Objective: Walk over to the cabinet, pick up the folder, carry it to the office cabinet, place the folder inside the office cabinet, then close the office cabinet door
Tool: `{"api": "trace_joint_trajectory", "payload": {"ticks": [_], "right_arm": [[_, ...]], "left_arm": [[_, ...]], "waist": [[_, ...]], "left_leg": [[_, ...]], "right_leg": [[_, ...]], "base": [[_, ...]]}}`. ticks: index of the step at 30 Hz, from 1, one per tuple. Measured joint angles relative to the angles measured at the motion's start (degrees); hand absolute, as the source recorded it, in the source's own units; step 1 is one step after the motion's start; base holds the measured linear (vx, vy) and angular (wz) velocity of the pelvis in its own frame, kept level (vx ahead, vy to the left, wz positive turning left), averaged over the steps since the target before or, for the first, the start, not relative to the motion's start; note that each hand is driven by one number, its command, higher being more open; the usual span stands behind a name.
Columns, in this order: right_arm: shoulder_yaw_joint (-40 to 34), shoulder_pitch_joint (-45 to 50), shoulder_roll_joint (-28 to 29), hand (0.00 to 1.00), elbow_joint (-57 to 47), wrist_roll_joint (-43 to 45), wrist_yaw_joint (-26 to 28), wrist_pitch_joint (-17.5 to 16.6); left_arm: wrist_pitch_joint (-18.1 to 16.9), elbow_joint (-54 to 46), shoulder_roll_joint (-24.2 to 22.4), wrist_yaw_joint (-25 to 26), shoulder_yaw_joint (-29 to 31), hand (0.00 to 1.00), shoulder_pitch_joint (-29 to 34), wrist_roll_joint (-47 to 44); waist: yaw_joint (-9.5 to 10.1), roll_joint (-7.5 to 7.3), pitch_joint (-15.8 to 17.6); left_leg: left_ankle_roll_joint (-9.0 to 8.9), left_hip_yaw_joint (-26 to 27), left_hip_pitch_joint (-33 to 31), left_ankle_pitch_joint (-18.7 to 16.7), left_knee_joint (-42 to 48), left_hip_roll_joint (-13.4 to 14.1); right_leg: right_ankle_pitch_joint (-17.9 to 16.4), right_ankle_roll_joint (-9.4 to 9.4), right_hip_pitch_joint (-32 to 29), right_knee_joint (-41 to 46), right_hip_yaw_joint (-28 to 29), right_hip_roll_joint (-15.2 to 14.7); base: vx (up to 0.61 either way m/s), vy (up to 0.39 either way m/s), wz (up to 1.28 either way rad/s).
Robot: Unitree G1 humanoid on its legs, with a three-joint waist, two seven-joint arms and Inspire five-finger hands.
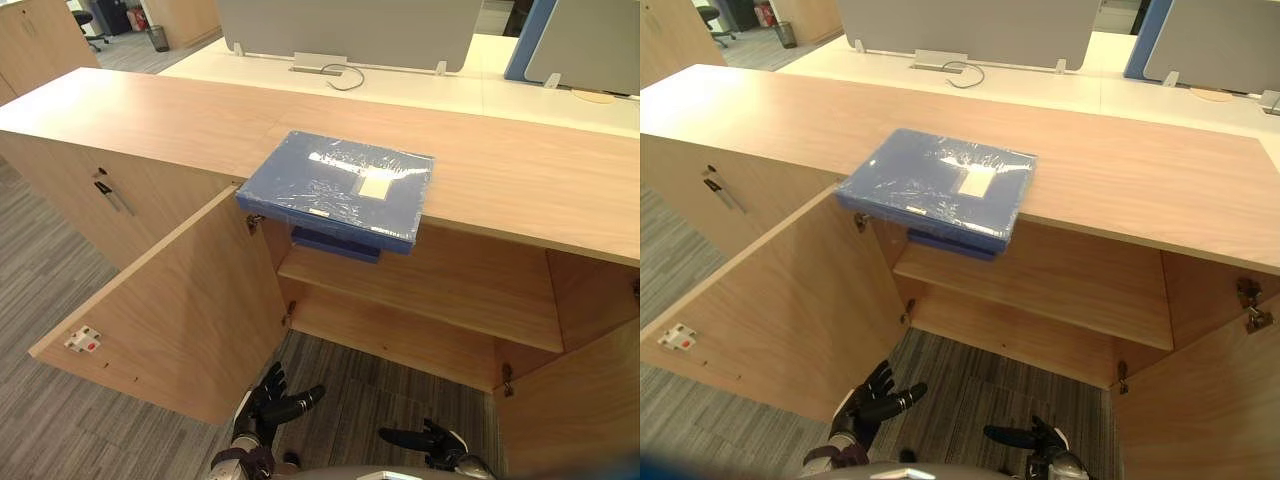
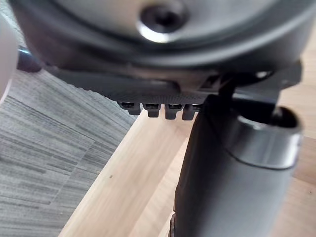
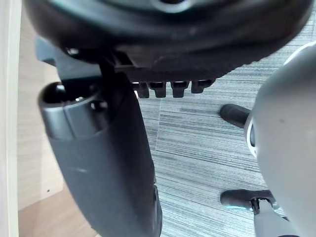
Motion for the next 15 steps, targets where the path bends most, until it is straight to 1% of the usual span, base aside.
{"api": "trace_joint_trajectory", "payload": {"ticks": [1, 3, 5, 9, 11, 12, 15], "right_arm": [[0.3, 0.1, 0.0, 1.0, 0.0, -0.1, 0.0, 0.0], [0.5, 0.1, -0.1, 1.0, 0.0, -0.6, 0.0, 0.2], [0.7, 0.5, 0.0, 1.0, 0.0, -2.3, 0.0, 0.4], [2.4, 0.5, -0.2, 1.0, 0.1, -2.3, 0.0, 0.5], [2.6, 0.6, -0.1, 1.0, 0.1, -2.3, 0.0, 0.6], [2.7, 0.7, 0.0, 1.0, 0.1, -2.3, 0.0, 0.7], [2.7, 1.0, 0.4, 1.0, -0.4, -2.4, 0.0, 1.4]], "left_arm": [[0.0, -0.4, 0.2, 0.1, -0.4, 1.0, -0.2, 1.9], [0.1, -1.8, 0.5, 0.1, -1.3, 1.0, -0.1, 5.4], [0.7, -5.3, 0.5, 0.1, -2.7, 1.0, 0.6, 10.1], [1.4, -11.0, -0.6, -0.1, -3.4, 1.0, 1.0, 17.2], [2.0, -14.7, -2.6, 0.3, -0.7, 1.0, 1.4, 23.2], [2.0, -15.8, -3.1, 0.6, 0.2, 1.0, 1.5, 24.7], [1.8, -18.5, -3.6, 5.0, 3.7, 1.0, 1.0, 34.2]], "waist": [[-0.24, 0.32, -0.6], [-0.24, 0.6, -1.0], [-0.19, 0.54, -2.0], [-0.04, 0.4, -2.2], [0.02, 0.37, -2.2], [0.12, 0.33, -2.2], [1.28, 0.04, -2.3]], "left_leg": [[0.23, 0.0, 0.2, 0.7, -1.3, -0.3], [0.18, -0.2, 0.3, 1.2, -1.9, -0.5], [0.28, -1.4, -0.2, 1.7, -2.6, -0.6], [0.29, -3.8, -0.4, 2.1, -3.3, -0.8], [0.3, -5.4, -0.2, 2.1, -3.3, -0.9], [0.3, -5.7, -0.2, 2.1, -3.3, -1.0], [0.37, -6.3, 0.3, 2.2, -3.3, -1.3]], "right_leg": [[0.4, -0.01, 0.0, -0.8, -0.1, 0.1], [0.6, 0.17, 0.0, -1.3, -0.2, 0.2], [0.8, -0.09, 0.1, -2.1, -1.4, 0.5], [0.3, -0.28, 1.0, -2.1, -3.9, 1.0], [0.1, -0.46, 1.9, -2.1, -5.4, 1.0], [0.1, -0.46, 2.1, -2.1, -5.6, 1.0], [0.1, -0.46, 3.0, -2.1, -6.2, 0.7]], "base": [[0.0, 0.031, 0.0], [0.02, 0.016, 0.06], [0.05, -0.004, 0.24], [0.07, -0.022, 0.36], [0.05, -0.014, 0.36], [0.03, 0.002, 0.27], [0.02, 0.014, 0.13]]}}
